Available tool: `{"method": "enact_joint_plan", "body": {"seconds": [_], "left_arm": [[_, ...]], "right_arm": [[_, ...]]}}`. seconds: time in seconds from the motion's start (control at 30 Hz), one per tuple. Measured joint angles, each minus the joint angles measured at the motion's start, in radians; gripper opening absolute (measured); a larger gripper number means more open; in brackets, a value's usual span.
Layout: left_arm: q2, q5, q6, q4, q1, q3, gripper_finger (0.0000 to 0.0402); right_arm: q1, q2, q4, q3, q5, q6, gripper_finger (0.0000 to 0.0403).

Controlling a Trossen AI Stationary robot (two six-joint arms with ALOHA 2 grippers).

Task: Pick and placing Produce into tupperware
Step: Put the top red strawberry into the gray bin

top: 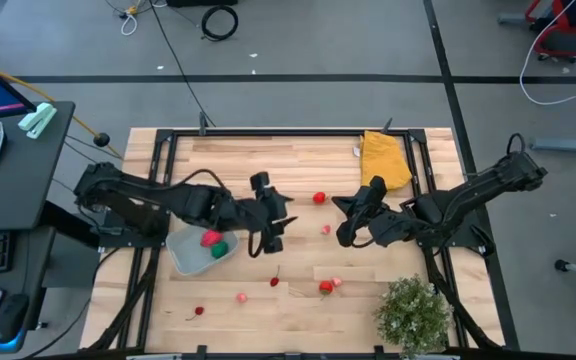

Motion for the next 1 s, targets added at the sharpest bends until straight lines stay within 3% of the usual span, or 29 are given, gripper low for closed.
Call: {"method": "enact_joint_plan", "body": {"seconds": [0.23,0.4,0.63,0.8,1.0], "left_arm": [[-0.004,-0.085,0.217,0.006,0.026,0.075,0.0217],[-0.002,-0.093,0.197,0.065,0.051,0.079,0.0216],[-0.001,-0.105,-0.028,-0.029,0.174,0.078,0.0197],[-0.001,-0.102,-0.037,-0.066,0.268,0.078,0.0193],[-0.001,0.031,-0.016,-0.036,0.350,0.078,0.0192]], "right_arm": [[0.008,-0.013,-0.168,0.062,0.003,0.003,0.0018],[0.010,-0.013,-0.221,0.060,0.001,0.008,0.0018],[0.007,-0.015,-0.230,0.060,0.004,0.009,0.0018],[0.006,-0.015,-0.230,0.060,0.004,0.008,0.0018],[0.006,-0.015,-0.230,0.059,0.004,0.001,0.0018]]}}
